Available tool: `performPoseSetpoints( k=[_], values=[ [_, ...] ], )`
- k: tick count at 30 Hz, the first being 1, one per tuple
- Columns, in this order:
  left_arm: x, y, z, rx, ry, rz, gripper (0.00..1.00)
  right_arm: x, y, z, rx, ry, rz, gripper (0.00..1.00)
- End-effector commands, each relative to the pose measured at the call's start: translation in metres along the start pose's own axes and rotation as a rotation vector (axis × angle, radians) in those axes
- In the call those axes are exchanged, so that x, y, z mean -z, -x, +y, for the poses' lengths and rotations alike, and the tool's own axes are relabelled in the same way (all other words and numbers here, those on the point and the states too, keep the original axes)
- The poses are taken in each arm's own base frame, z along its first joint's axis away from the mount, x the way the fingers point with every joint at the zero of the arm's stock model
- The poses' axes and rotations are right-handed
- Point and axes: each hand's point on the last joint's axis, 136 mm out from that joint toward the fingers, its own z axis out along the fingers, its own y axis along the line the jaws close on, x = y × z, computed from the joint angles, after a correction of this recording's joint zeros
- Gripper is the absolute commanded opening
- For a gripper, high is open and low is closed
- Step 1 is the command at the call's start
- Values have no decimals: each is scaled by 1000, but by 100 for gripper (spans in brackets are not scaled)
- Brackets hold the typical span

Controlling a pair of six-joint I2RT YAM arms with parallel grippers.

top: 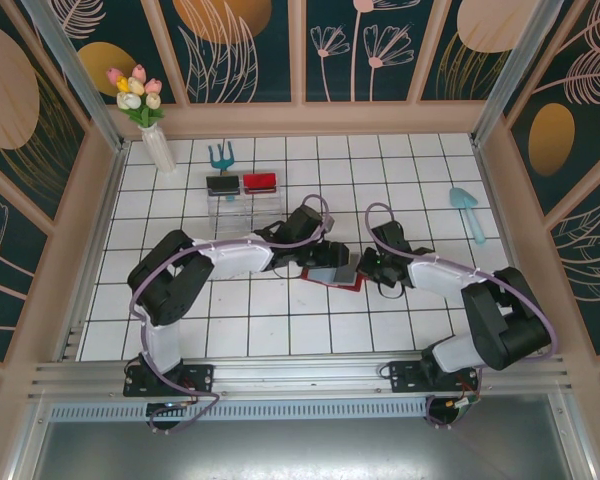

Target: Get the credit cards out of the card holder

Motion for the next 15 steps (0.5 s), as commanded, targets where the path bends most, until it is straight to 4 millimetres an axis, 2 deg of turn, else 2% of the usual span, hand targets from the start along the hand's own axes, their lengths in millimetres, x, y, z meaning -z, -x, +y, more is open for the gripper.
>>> performPoseSetpoints(
  k=[1,4,7,10,13,15],
  values=[
    [-5,-2,0,-24,31,17,59,3,-3,16,14,111,12,2],
    [-4,-3,3,-20,44,13,58,5,-3,26,12,168,17,2],
    [1,0,4,-19,61,-7,57,9,6,12,-7,92,-27,3],
    [9,3,3,-23,75,-35,56,24,19,5,-25,61,-92,8],
    [16,6,1,-25,72,-58,52,34,24,19,4,114,-101,10],
    [15,6,3,-24,71,-56,50,35,22,32,31,159,-72,6]
  ],
)
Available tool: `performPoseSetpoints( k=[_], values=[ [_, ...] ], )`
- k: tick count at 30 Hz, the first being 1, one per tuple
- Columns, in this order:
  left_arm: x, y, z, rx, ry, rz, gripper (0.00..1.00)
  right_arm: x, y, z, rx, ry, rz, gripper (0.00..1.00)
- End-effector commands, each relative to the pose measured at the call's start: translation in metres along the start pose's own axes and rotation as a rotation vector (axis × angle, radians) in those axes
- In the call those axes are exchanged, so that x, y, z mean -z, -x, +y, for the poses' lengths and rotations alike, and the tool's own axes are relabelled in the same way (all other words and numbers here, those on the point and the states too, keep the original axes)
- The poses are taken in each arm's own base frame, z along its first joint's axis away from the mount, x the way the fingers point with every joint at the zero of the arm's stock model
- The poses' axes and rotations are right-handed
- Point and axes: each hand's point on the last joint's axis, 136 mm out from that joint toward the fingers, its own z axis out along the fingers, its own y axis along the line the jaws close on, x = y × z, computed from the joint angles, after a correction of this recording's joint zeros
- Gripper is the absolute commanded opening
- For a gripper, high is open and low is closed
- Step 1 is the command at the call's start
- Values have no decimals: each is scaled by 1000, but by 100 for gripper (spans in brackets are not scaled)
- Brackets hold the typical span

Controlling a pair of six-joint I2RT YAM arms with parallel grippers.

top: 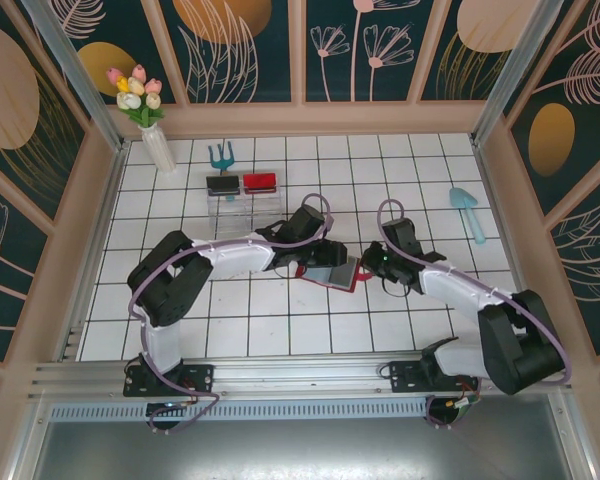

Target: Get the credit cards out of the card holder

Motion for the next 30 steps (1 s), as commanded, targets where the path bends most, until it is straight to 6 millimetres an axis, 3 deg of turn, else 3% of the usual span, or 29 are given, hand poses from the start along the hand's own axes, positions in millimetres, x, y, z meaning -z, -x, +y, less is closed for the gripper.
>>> performPoseSetpoints(
  k=[1,7,17,25,28,30],
  values=[
    [9,3,-1,-14,7,-19,48,1,1,16,38,39,28,4],
    [2,-4,10,12,-4,5,43,-18,-11,18,72,7,95,0],
    [-3,-17,24,47,2,40,42,-46,-37,-17,52,-115,198,0],
    [31,9,44,28,83,-56,41,-30,-22,0,63,-84,158,11],
    [34,5,53,33,86,-51,41,-23,-18,9,45,-60,148,23],
    [29,-2,58,44,83,-29,41,-21,-19,13,28,-41,150,25]
  ],
)
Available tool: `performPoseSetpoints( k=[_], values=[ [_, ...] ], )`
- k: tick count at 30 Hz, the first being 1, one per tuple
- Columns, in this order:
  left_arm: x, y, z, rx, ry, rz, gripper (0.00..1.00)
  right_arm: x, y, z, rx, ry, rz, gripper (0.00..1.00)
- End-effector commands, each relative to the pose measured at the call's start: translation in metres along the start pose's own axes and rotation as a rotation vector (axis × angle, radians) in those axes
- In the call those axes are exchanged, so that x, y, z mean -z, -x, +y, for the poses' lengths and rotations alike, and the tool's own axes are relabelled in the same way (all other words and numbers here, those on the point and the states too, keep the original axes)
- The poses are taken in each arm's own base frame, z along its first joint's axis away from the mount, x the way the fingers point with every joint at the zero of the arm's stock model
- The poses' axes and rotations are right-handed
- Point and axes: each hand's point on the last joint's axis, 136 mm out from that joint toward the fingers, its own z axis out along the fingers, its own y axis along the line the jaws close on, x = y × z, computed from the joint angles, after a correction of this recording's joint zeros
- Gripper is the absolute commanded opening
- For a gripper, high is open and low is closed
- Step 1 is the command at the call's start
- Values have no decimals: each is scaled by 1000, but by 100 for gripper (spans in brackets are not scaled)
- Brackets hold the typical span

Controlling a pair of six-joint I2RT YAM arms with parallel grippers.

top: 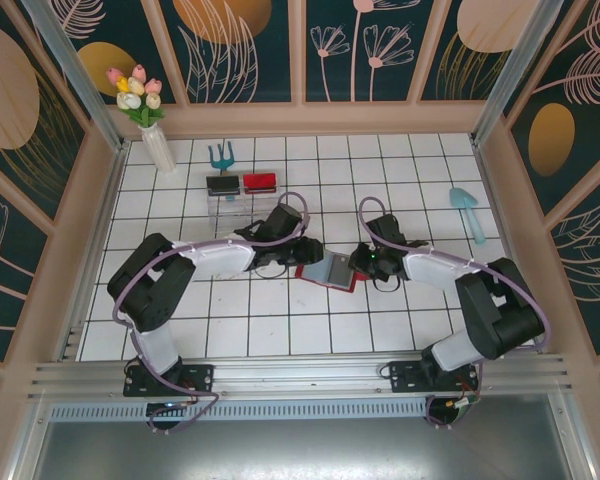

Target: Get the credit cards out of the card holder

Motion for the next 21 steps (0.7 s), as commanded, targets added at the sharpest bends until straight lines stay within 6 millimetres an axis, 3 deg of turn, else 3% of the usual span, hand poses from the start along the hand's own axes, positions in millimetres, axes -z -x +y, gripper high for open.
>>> performPoseSetpoints(
  k=[1,9,21],
  values=[
    [-2,-12,9,-9,11,25,41,11,1,12,-20,31,3,25],
    [-11,-33,29,46,20,62,40,6,-8,21,-37,73,34,28],
    [-9,-35,27,58,2,60,40,-2,-14,12,-17,-7,46,28]
  ],
)
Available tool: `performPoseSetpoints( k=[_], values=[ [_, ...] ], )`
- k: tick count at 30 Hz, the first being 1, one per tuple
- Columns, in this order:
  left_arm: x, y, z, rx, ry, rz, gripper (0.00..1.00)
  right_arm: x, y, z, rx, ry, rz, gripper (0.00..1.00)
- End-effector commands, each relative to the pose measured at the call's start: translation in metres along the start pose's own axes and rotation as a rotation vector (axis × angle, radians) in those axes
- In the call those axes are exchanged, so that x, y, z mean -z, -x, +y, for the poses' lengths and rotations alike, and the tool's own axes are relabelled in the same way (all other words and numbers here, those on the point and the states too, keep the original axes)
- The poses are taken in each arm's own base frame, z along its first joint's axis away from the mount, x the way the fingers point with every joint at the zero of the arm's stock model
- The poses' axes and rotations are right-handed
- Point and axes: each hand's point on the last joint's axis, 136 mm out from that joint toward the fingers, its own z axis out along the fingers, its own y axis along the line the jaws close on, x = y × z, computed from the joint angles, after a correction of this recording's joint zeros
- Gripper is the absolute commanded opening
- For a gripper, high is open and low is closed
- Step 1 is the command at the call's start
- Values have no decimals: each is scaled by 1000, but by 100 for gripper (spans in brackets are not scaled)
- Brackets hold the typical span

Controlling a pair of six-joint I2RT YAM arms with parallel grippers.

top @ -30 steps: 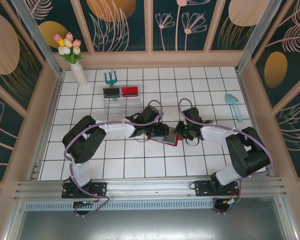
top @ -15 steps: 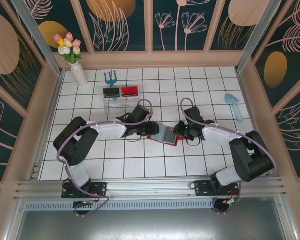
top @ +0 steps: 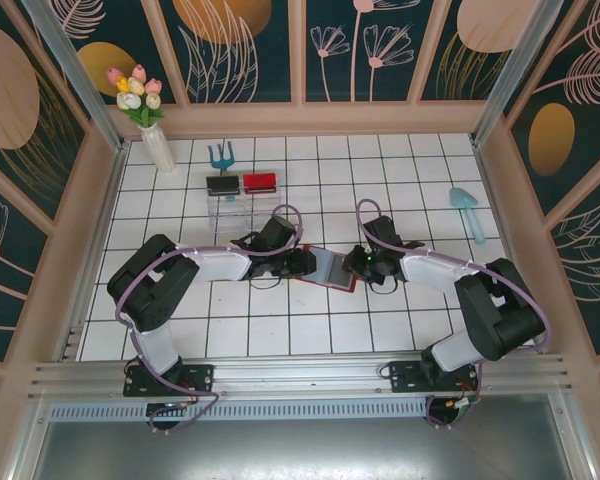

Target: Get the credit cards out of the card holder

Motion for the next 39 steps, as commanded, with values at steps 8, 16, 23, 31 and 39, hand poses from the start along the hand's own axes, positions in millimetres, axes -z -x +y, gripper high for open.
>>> performPoseSetpoints(
  k=[8,16,23,31,39],
  values=[
    [-3,-8,2,15,-8,23,40,4,3,-4,9,-90,-26,28],
    [-4,-9,2,12,-11,27,40,4,4,-1,19,-92,-30,28],
    [-5,-10,1,14,-16,31,40,3,5,18,35,-11,-22,28],
    [-6,-12,-1,14,-20,35,40,17,9,57,75,120,-41,29],
    [-6,-12,-1,16,-21,34,40,11,10,41,44,48,-45,29]
  ],
)
